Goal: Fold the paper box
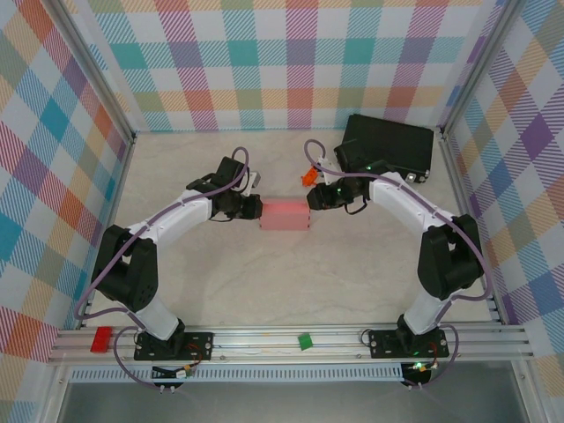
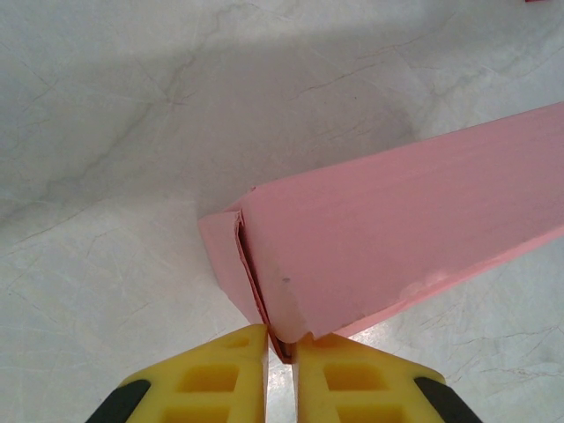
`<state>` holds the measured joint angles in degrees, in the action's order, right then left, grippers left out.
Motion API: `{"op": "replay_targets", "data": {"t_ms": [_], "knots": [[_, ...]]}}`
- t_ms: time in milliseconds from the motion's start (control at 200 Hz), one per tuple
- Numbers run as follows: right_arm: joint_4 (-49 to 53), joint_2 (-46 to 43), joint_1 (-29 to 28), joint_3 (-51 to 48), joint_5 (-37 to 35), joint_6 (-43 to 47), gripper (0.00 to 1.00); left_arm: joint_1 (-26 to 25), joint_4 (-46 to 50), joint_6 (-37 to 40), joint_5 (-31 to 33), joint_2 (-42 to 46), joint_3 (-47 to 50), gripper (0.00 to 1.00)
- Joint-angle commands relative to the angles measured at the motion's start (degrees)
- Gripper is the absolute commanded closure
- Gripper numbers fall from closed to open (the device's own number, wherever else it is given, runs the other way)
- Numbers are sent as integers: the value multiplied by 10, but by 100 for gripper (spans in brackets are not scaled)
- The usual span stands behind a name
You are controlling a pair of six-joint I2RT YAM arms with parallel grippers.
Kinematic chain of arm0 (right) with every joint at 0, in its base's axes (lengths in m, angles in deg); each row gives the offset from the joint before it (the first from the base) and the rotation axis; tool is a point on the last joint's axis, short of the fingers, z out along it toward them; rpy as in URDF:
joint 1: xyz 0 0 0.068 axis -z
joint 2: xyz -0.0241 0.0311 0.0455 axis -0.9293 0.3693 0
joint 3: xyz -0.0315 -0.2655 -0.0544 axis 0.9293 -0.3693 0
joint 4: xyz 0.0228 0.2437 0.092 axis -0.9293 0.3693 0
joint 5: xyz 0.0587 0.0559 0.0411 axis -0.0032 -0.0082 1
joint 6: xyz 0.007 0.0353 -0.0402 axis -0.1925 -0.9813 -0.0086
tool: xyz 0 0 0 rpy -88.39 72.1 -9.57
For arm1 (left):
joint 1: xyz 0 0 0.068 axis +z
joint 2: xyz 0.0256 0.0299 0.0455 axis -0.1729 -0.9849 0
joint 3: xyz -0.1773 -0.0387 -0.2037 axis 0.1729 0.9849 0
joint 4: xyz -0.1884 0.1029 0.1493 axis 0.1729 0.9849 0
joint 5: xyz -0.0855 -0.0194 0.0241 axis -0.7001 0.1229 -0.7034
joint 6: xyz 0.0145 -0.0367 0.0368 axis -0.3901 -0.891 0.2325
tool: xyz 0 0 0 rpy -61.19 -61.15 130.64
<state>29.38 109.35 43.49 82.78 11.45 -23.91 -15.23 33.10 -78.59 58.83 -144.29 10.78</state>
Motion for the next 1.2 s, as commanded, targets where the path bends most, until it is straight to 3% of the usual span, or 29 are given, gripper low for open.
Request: {"op": "replay_targets", "data": {"t_ms": [0,255,660,1195], "knots": [[-12,6,-4,35,12,-23,71,4,21,10,10,-13,4,85],[13,72,-6,101,6,-42,67,4,22,10,10,-10,6,85],[45,96,-11,82,-27,-24,62,4,20,10,8,-4,5,85],[45,103,-11,73,-36,-23,62,4,-34,11,-51,62,32,71]]}}
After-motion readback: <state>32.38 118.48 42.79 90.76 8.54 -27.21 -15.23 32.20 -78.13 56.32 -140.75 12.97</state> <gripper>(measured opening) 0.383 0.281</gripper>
